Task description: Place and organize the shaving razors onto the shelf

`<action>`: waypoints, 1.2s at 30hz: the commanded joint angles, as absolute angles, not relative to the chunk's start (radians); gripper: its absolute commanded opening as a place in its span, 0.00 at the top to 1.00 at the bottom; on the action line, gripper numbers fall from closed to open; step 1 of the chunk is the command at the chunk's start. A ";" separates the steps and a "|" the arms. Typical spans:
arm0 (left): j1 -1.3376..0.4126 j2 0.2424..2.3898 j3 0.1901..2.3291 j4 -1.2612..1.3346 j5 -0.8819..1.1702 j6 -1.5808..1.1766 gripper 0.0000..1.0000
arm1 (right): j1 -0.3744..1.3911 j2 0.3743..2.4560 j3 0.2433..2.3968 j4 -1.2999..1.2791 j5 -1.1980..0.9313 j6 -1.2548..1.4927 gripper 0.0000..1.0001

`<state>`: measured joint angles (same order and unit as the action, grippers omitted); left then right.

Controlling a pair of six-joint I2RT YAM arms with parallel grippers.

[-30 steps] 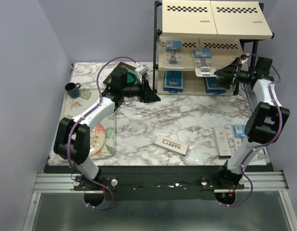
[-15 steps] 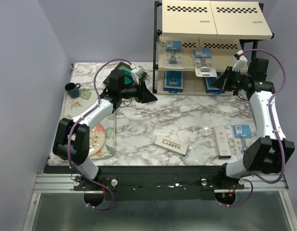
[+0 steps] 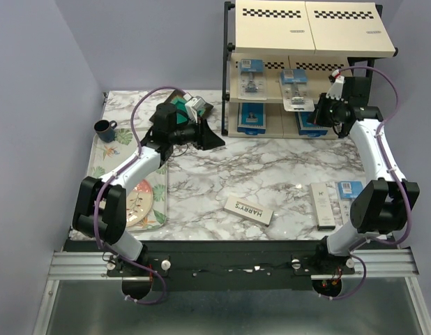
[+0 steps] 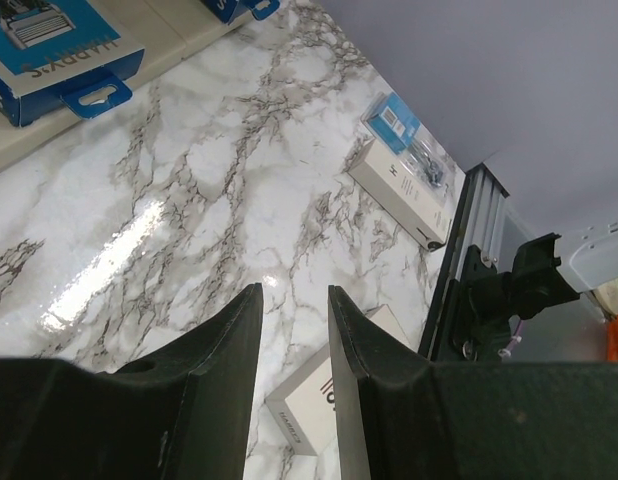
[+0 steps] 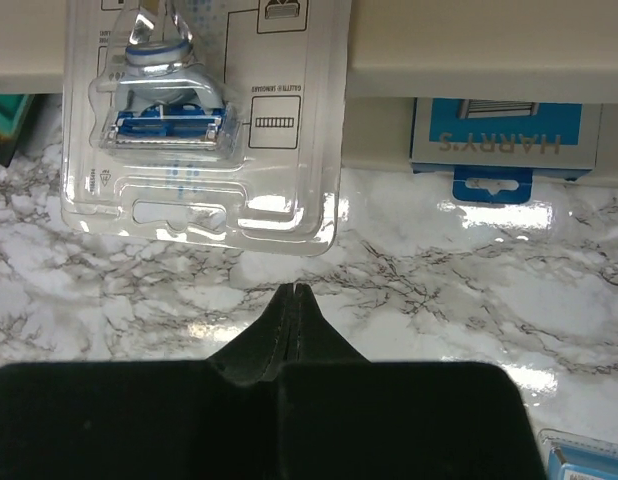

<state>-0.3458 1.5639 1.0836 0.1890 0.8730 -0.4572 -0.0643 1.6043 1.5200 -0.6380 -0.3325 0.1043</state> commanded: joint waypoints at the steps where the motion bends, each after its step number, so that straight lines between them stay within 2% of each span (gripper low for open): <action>1: -0.333 1.526 1.055 0.216 0.850 -0.451 0.59 | -0.054 1.620 1.566 -0.620 -0.288 0.120 0.99; 17: -0.328 1.545 1.057 0.204 0.848 -0.453 0.59 | -0.040 1.693 1.581 -0.514 -0.258 0.310 0.99; 36: -0.328 1.546 1.077 0.163 0.847 -0.423 0.59 | -0.002 1.698 1.571 -0.468 -0.364 0.417 0.99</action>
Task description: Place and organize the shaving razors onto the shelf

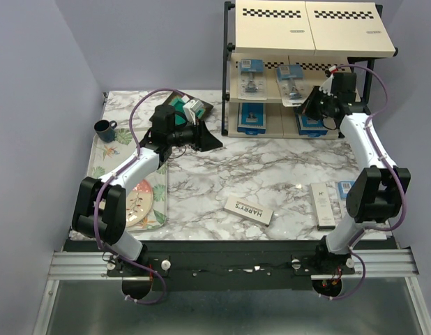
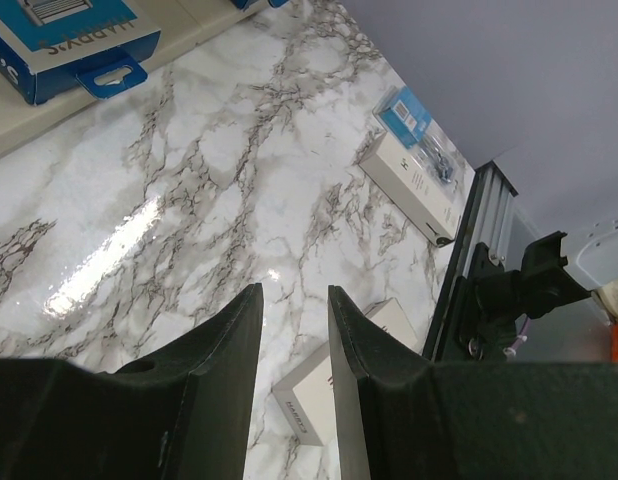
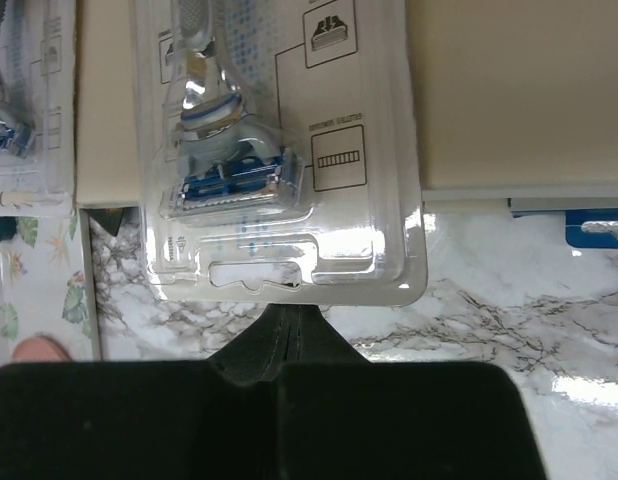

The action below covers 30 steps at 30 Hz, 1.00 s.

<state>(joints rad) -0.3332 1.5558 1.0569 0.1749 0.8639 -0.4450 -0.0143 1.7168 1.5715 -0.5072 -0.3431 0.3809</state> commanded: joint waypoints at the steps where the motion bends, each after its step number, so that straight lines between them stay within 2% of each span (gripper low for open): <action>1: -0.328 1.546 1.077 0.161 0.847 -0.425 0.60 | -0.002 1.701 1.569 -0.465 -0.365 0.420 0.99; 12: -0.328 1.514 1.049 0.135 0.839 -0.402 0.59 | 0.031 1.730 1.595 -0.448 -0.341 0.498 0.99; 18: -0.328 1.511 1.055 0.112 0.835 -0.385 0.59 | 0.031 1.761 1.640 -0.485 -0.244 0.548 0.99; 30: -0.328 1.520 1.068 0.072 0.830 -0.354 0.59 | 0.031 1.824 1.713 -0.466 -0.267 0.594 0.99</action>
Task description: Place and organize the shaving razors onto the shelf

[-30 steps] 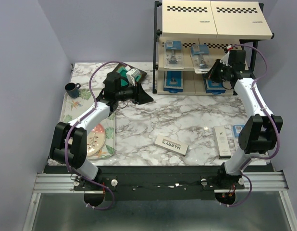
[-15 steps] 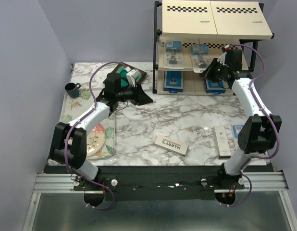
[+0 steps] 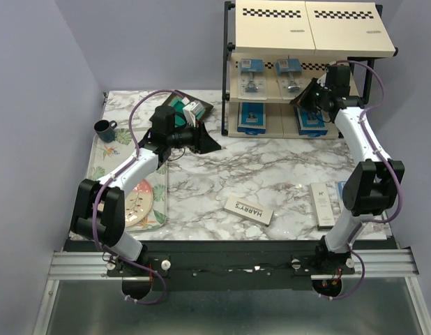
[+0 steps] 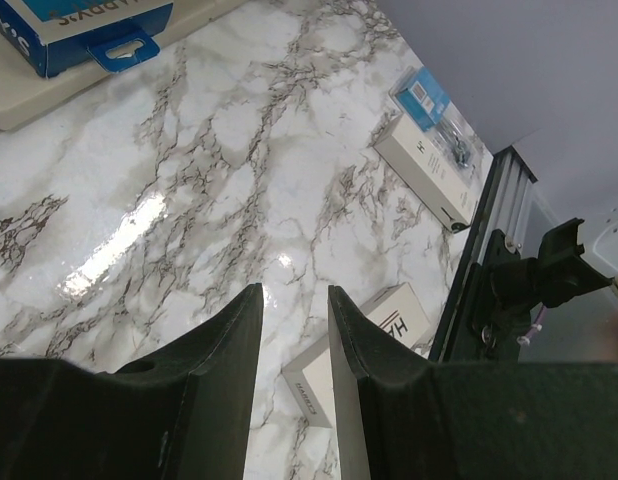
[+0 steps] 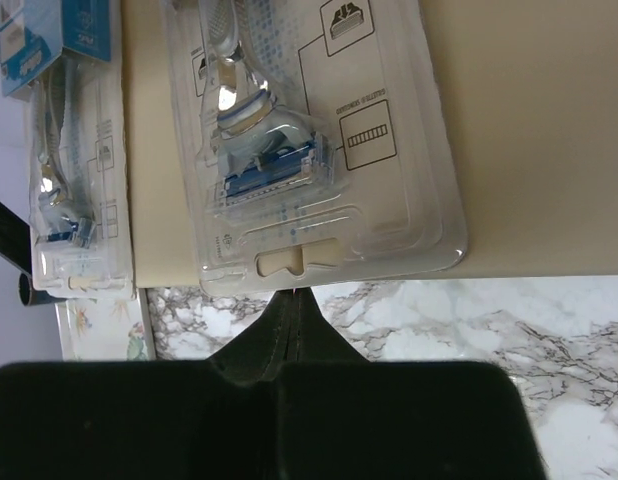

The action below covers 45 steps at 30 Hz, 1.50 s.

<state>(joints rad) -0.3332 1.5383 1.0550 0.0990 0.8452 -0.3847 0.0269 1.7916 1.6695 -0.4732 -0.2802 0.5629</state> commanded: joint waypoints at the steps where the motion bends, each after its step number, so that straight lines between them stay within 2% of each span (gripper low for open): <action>1: -0.328 1.522 1.068 0.072 0.828 -0.351 0.59 | 0.031 1.824 1.715 -0.463 -0.278 0.594 0.99; 8: -0.328 1.529 1.074 0.067 0.825 -0.347 0.59 | 0.031 1.803 1.675 -0.462 -0.287 0.565 0.99; 13: -0.328 1.525 1.069 0.060 0.818 -0.330 0.59 | 0.028 1.662 1.563 -0.529 -0.259 0.323 0.99; 14: -0.328 1.522 1.065 0.058 0.816 -0.330 0.58 | 0.025 1.639 1.531 -0.540 -0.258 0.271 0.96; 15: -0.328 1.523 1.065 0.055 0.818 -0.331 0.57 | 0.012 1.619 1.473 -0.566 -0.249 0.182 0.81; 16: -0.328 1.523 1.062 0.055 0.821 -0.331 0.56 | 0.003 1.574 1.435 -0.581 -0.200 0.152 0.60; 17: -0.328 1.525 1.057 0.058 0.822 -0.339 0.55 | 0.005 1.554 1.404 -0.595 -0.171 0.129 0.34; 19: -0.328 1.531 1.051 0.074 0.833 -0.354 0.53 | -0.072 1.520 1.312 -0.632 -0.152 0.051 0.29; 24: -0.330 1.548 1.039 0.092 0.848 -0.367 0.47 | -0.282 1.450 1.181 -0.708 -0.031 -0.064 0.30; 26: -0.330 1.551 1.035 0.097 0.848 -0.374 0.46 | -0.310 1.437 1.110 -0.724 0.066 -0.135 0.36; 30: -0.330 1.549 1.019 0.132 0.850 -0.400 0.44 | -0.331 1.405 0.985 -0.741 0.155 -0.363 0.37; 33: -0.330 1.552 1.005 0.152 0.851 -0.414 0.43 | -0.344 1.378 0.889 -0.678 0.189 -0.411 0.37; 37: -0.330 1.571 1.009 0.164 0.859 -0.433 0.43 | -0.365 1.403 0.839 -0.641 0.202 -0.400 0.38; 41: -0.330 1.588 1.032 0.167 0.862 -0.443 0.43 | -0.393 1.420 0.842 -0.626 0.187 -0.416 0.45; 45: -0.330 1.604 1.040 0.164 0.862 -0.443 0.43 | -0.455 1.480 0.879 -0.644 0.157 -0.426 0.45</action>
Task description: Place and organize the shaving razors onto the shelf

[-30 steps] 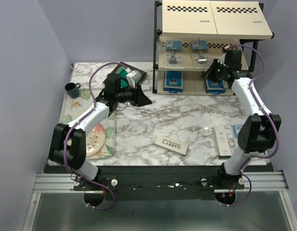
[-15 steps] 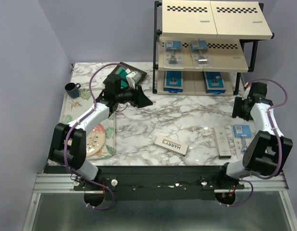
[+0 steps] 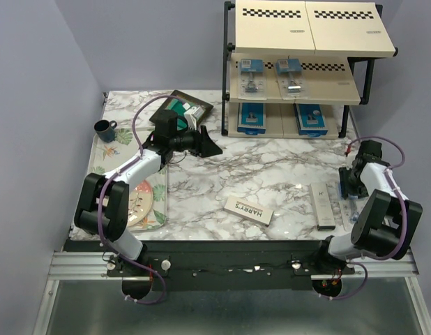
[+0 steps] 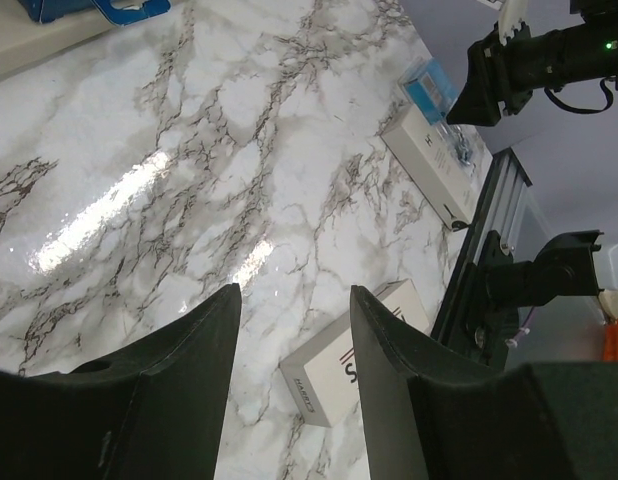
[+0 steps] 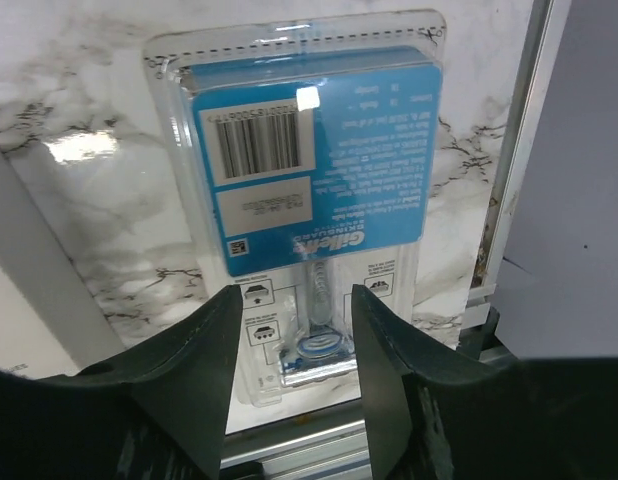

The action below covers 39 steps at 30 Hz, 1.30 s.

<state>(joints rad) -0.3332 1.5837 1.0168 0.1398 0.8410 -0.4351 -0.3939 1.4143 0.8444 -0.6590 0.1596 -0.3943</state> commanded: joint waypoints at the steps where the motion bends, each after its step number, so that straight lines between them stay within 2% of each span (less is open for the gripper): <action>1: -0.331 1.609 1.042 0.163 0.862 -0.443 0.43 | -0.469 1.497 0.890 -0.653 0.132 -0.419 0.45; 7: -0.334 1.621 1.055 0.143 0.859 -0.430 0.43 | -0.526 1.589 0.916 -0.680 0.078 -0.445 0.55; 8: -0.336 1.624 1.063 0.138 0.858 -0.422 0.43 | -0.528 1.603 0.916 -0.680 0.072 -0.448 0.60; 10: -0.337 1.629 1.068 0.127 0.856 -0.416 0.43 | -0.535 1.629 0.914 -0.686 0.049 -0.460 0.64; 14: -0.342 1.634 1.083 0.127 0.853 -0.410 0.44 | -0.535 1.632 0.959 -0.738 -0.030 -0.483 0.99; 16: -0.351 1.634 1.083 0.136 0.842 -0.407 0.43 | -0.535 1.600 1.020 -0.797 -0.122 -0.445 0.99; 17: -0.354 1.634 1.083 0.141 0.835 -0.405 0.38 | -0.535 1.551 1.040 -0.819 -0.168 -0.433 0.99; 18: -0.360 1.632 1.081 0.156 0.827 -0.405 0.23 | -0.529 1.527 1.064 -0.860 -0.216 -0.420 0.99; 19: -0.373 1.628 1.078 0.176 0.827 -0.426 0.02 | -0.517 1.502 1.084 -0.876 -0.260 -0.402 0.99; 23: -0.399 1.621 1.066 0.348 0.827 -0.575 0.02 | -0.378 1.364 1.129 -0.907 -0.426 -0.417 0.99; 29: -0.451 1.672 1.163 0.476 0.854 -0.667 0.02 | -0.051 1.230 1.111 -0.882 -0.498 -0.338 0.99; 33: -0.494 1.712 1.241 0.469 0.881 -0.652 0.02 | 0.148 1.232 1.134 -0.815 -0.451 -0.285 0.99; 39: -0.534 1.772 1.287 0.469 0.891 -0.652 0.02 | 0.287 1.278 1.207 -0.781 -0.356 -0.313 0.99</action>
<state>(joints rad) -0.5060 1.7214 1.2503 0.4419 0.8547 -0.6445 0.2214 1.2400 1.1206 -0.8246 -0.4255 -0.3145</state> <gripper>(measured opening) 0.983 0.050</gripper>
